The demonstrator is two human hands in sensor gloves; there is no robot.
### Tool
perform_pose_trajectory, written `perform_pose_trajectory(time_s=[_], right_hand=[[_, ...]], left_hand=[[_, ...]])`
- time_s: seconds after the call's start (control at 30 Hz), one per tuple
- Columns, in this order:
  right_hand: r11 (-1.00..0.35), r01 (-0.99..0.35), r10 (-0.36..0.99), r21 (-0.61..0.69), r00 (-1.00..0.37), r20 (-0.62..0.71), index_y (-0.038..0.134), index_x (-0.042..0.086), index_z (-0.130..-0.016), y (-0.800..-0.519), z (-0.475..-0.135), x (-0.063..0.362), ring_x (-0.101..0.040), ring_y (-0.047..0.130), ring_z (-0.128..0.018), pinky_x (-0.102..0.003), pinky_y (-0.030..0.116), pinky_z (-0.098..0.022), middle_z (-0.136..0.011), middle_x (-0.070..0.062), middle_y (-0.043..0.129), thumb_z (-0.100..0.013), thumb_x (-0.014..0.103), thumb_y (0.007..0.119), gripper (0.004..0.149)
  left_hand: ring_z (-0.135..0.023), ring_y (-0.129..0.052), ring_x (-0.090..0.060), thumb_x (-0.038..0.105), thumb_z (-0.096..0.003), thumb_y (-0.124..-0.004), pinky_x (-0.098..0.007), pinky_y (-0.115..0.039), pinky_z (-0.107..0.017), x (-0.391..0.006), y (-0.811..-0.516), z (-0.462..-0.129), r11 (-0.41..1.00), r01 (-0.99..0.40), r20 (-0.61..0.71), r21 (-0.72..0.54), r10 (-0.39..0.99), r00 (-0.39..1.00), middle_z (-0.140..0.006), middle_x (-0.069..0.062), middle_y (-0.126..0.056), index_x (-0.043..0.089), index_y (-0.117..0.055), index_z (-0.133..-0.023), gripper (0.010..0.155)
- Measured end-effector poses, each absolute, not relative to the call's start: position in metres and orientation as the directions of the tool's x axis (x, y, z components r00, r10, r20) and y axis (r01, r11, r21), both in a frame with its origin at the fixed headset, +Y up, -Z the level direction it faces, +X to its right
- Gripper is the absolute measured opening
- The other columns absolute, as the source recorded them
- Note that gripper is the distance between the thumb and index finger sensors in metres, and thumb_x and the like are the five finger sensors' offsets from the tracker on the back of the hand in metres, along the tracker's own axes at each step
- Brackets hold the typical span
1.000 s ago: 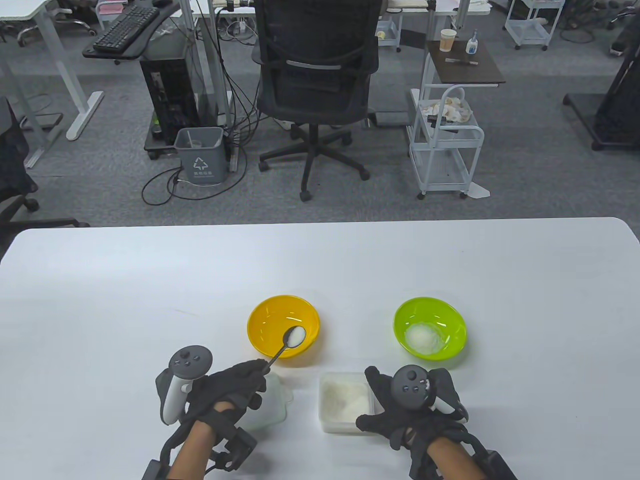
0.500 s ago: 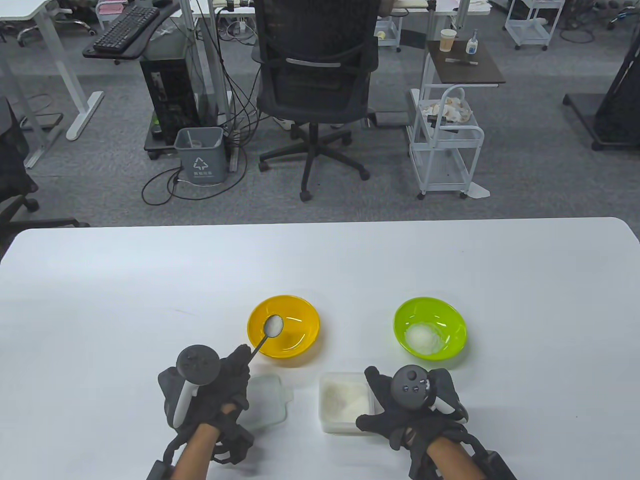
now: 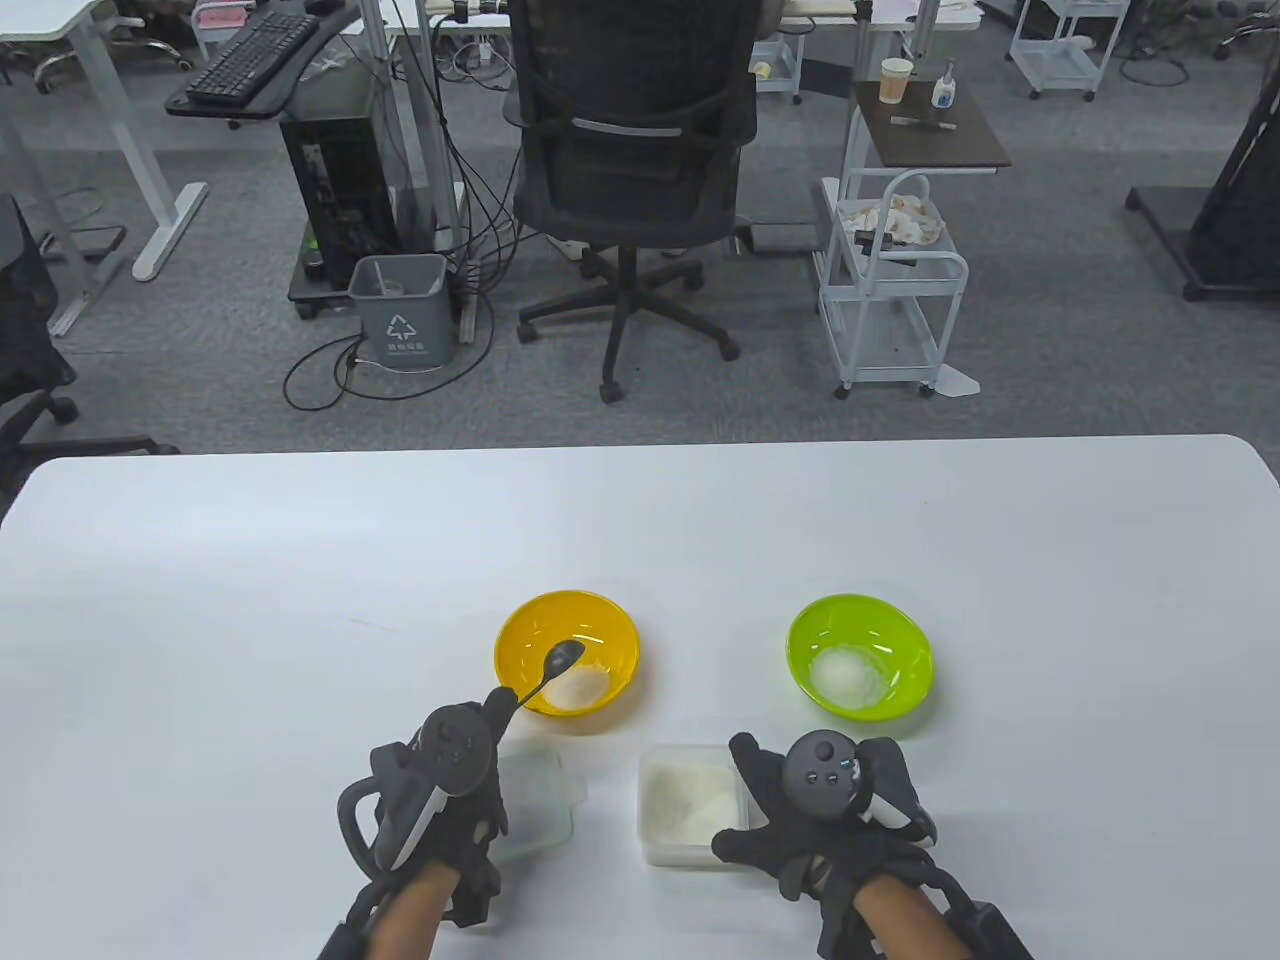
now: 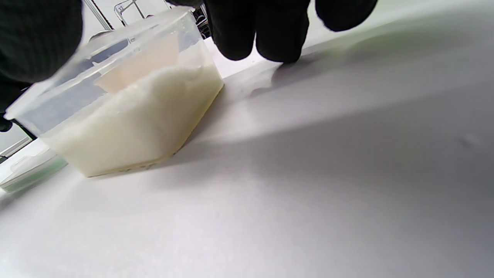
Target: Scoop white sugar from container into bowls
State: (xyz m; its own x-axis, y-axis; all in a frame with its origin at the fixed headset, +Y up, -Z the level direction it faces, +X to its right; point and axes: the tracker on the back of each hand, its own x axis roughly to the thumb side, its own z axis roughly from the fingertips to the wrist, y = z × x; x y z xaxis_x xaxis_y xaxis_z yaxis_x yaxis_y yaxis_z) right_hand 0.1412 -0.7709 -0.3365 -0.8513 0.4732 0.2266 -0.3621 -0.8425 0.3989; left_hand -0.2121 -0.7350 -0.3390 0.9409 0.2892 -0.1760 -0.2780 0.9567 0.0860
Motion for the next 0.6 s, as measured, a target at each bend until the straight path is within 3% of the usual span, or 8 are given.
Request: perform_pose_trajectory(time_s=[0.27,0.6], right_hand=[[-0.841,-0.364,0.475,0.400,-0.850,0.225,0.025,0.031,-0.110,-0.771,-0.336,0.141,-0.041,0.058,-0.106,-0.062,0.045,-0.076,-0.117,-0.014,0.046,-0.041,0.068,0.076,0.093],[-0.840,-0.366,0.477,0.400,-0.850,0.223,0.025,0.032,-0.110,-0.771,-0.336,0.141,-0.041,0.057,-0.106,-0.062,0.045,-0.076,-0.117,-0.014,0.046,-0.041,0.068,0.076,0.093]], left_hand=[[-0.062,-0.100,-0.006,0.033,-0.0444,-0.080,-0.041,-0.080,-0.058,-0.210,-0.732,-0.336,0.941,-0.330,-0.137,0.073,0.337,0.931,-0.097,0.015,-0.085,0.051,-0.076,-0.096,0.055],[-0.055,-0.103,-0.005,0.039,-0.0437,-0.082,-0.040,-0.083,-0.054,-0.187,-0.720,-0.324,0.921,-0.385,0.014,0.063,0.385,0.923,-0.091,0.016,-0.092,0.051,-0.081,-0.092,0.050]])
